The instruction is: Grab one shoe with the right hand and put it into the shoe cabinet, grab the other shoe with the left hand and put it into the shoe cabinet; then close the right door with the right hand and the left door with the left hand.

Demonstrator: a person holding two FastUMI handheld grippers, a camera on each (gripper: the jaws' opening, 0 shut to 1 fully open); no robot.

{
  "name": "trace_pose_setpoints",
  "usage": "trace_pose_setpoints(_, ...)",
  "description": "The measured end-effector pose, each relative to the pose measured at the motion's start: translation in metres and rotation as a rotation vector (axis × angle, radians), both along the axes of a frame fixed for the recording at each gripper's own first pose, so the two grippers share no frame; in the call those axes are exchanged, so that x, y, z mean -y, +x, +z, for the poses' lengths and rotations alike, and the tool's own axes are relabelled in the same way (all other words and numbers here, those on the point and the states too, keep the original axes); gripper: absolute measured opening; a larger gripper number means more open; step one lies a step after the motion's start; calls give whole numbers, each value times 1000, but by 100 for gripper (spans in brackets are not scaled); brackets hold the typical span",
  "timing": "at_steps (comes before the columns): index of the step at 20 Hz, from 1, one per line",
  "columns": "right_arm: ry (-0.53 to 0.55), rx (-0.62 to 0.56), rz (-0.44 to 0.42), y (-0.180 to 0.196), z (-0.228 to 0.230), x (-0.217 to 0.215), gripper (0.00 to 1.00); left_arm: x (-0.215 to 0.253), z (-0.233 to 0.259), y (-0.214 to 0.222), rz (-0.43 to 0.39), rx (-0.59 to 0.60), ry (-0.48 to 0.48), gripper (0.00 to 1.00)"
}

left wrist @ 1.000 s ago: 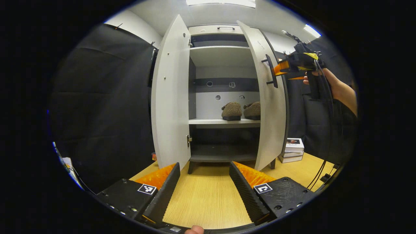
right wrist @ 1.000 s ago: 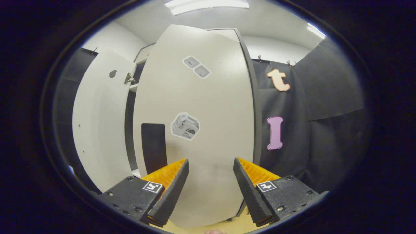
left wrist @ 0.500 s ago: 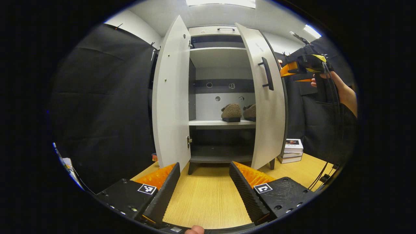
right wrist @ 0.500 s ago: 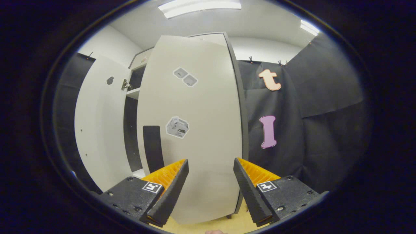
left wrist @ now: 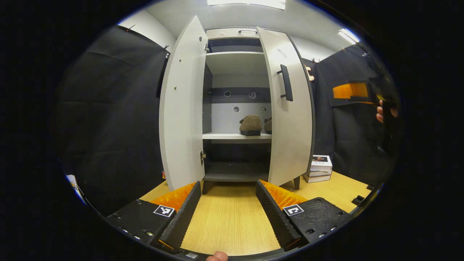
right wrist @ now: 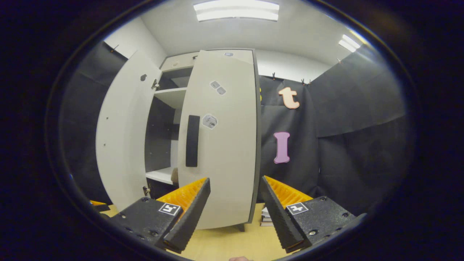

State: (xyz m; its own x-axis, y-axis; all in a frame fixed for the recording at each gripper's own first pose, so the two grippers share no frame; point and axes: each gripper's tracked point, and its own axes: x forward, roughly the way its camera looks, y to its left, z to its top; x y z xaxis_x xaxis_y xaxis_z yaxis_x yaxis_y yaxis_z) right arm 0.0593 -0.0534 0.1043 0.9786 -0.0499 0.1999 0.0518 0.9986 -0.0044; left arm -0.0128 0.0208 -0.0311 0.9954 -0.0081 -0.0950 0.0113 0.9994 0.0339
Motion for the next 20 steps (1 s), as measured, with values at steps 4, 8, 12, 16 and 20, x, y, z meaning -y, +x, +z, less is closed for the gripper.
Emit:
trace_pose_setpoints(4, 40, -95, -10, -18, -69, -6, 92, 4, 5, 0, -7, 8, 8, 93)
trace_pose_setpoints(8, 82, -165, -24, -23, -118, 0, 92, 8, 6, 0, -19, 9, 7, 93)
trace_pose_setpoints(12, 98, -198, -48, -21, -136, 10, 92, 8, 11, -2, -14, 8, 6, 93)
trace_pose_setpoints(16, 97, -194, -58, -19, -134, 17, 92, -11, 59, -6, 17, 85, -48, 93)
trace_pose_setpoints(20, 110, -200, -61, -17, -136, 20, 92, -54, 124, -3, 77, 194, -156, 93)
